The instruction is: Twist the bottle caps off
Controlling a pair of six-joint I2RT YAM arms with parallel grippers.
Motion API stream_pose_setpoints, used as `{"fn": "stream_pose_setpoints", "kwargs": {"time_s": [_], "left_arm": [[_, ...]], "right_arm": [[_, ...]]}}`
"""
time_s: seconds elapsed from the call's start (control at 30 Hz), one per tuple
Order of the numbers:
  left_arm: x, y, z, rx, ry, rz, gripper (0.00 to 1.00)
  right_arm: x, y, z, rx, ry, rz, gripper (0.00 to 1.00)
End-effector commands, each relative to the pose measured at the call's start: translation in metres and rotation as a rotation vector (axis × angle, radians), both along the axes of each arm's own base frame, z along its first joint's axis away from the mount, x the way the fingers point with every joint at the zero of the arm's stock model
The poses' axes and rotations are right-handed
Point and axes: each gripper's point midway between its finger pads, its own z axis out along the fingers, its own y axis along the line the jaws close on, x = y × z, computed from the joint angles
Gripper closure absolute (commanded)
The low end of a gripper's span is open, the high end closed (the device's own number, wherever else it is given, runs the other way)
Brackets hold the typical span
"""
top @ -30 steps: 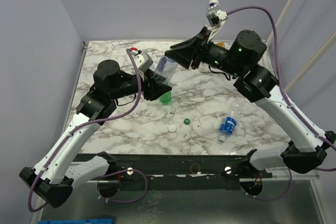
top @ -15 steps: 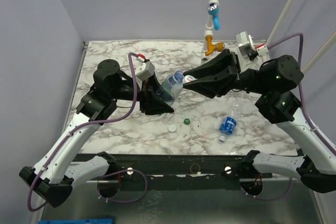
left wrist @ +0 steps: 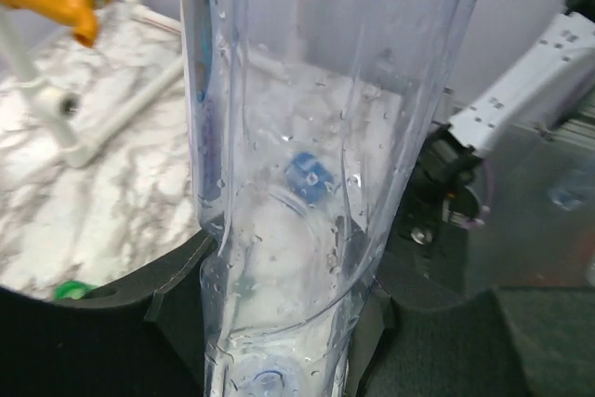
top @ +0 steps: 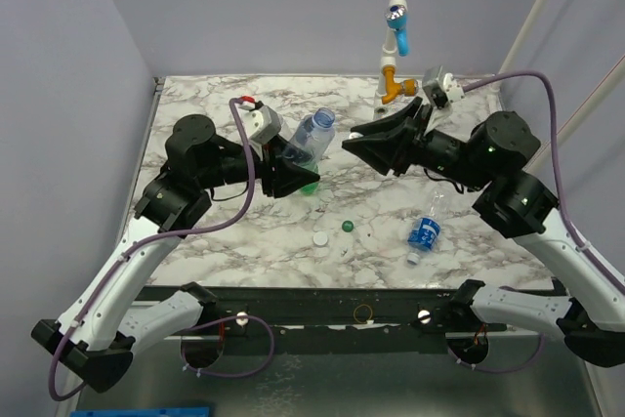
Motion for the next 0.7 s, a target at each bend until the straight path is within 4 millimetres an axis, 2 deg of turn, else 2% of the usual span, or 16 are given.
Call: {"fn": "stream_pose_setpoints", "kwargs": {"time_s": [0.0,0.1,0.23,0.4,0.57,0.67], "left_arm": [[0.039,0.028,-0.001,0.034,-0.116,0.295,1.0],[0.038,0.034,-0.008,0.041,-0.115,0.318,1.0],[0.027,0.033,-0.007,0.026,-0.103,0.283,1.0],[0.024,0.036,-0.003,0.02,-0.097,0.289,1.0],[0.025,0.036,-0.002,0.017,-0.091,0.293,1.0],[0.024,0.034,-0.004,0.018,-0.085,0.281,1.0]], "right_arm": [[0.029,-0.006,-0.088,-0.165,0.167,-0.152,1.0],[0.045,-0.005,-0.139,-0.248,0.236,-0.218,1.0],[0.068,-0.004,-0.208,-0.358,0.32,-0.298,0.99],[0.081,0.007,-0.292,-0.445,0.39,-0.303,0.99],[0.08,0.018,-0.349,-0.475,0.453,-0.27,1.0],[0.084,0.02,-0.371,-0.492,0.472,-0.284,1.0]]}}
